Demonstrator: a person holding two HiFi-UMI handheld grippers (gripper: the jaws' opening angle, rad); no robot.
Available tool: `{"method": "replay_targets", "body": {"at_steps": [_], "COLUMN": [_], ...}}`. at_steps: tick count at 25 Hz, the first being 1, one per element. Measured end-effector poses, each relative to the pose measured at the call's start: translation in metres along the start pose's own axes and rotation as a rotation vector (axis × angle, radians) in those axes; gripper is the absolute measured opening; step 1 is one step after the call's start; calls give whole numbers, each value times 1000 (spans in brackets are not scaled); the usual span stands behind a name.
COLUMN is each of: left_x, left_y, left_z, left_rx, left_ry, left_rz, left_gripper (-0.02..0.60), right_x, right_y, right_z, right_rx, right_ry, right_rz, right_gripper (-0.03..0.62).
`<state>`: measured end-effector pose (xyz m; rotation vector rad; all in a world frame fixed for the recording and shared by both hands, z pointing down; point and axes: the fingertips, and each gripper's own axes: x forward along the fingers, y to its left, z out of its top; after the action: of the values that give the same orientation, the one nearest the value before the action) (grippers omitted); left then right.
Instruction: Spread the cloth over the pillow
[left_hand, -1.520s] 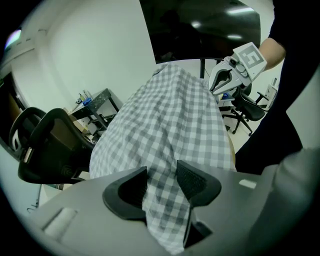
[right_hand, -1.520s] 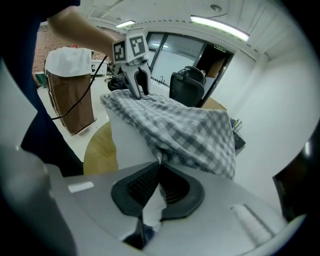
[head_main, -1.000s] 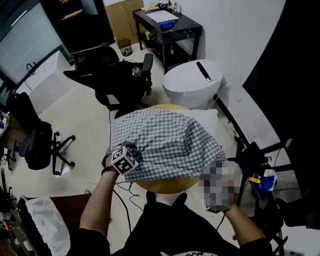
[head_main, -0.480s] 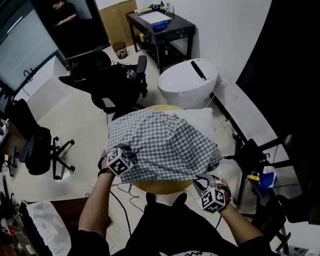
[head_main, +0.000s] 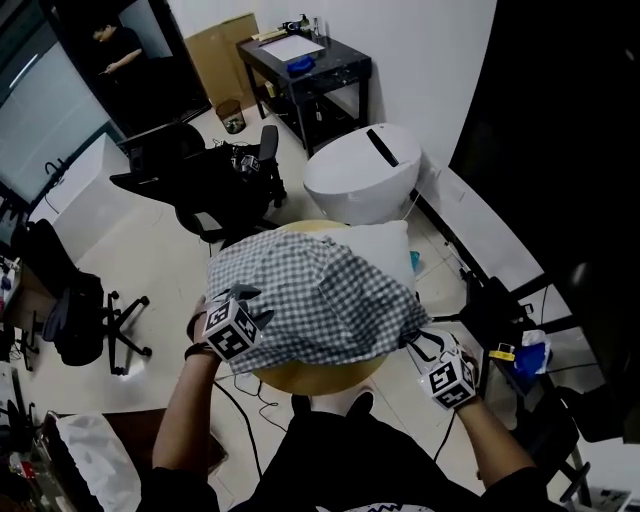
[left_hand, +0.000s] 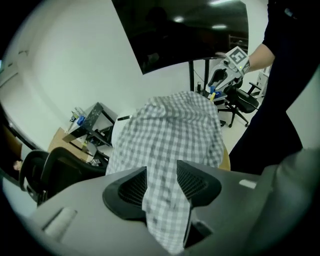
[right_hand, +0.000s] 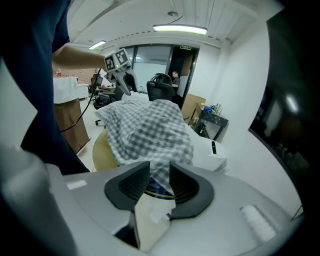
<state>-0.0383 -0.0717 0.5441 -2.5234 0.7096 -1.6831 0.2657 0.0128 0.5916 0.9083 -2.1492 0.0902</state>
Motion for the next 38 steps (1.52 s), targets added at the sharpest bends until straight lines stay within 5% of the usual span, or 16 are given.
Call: {"method": "replay_targets", "body": {"at_steps": [8, 18, 27, 33, 38], "left_x": [4, 48, 147, 177, 171], "left_y": [12, 91, 97, 81, 71], "left_z": [99, 155, 143, 131, 135], "left_rx": [121, 156, 132, 86, 114], "left_ry": [-114, -161, 10, 76, 55], "left_rz": [-13, -99, -378, -499, -515], "left_gripper": [178, 133, 133, 133, 11], "right_x": [10, 32, 39, 39, 39], "right_y": [-49, -66, -76, -83, -98], "right_z": [52, 123, 122, 115, 111], "right_rx": [30, 48, 162, 199, 184], "right_ry": [-124, -183, -161, -176, -197], "right_rz": [53, 7, -110, -108, -76], "right_gripper": [138, 138, 138, 138, 138]}}
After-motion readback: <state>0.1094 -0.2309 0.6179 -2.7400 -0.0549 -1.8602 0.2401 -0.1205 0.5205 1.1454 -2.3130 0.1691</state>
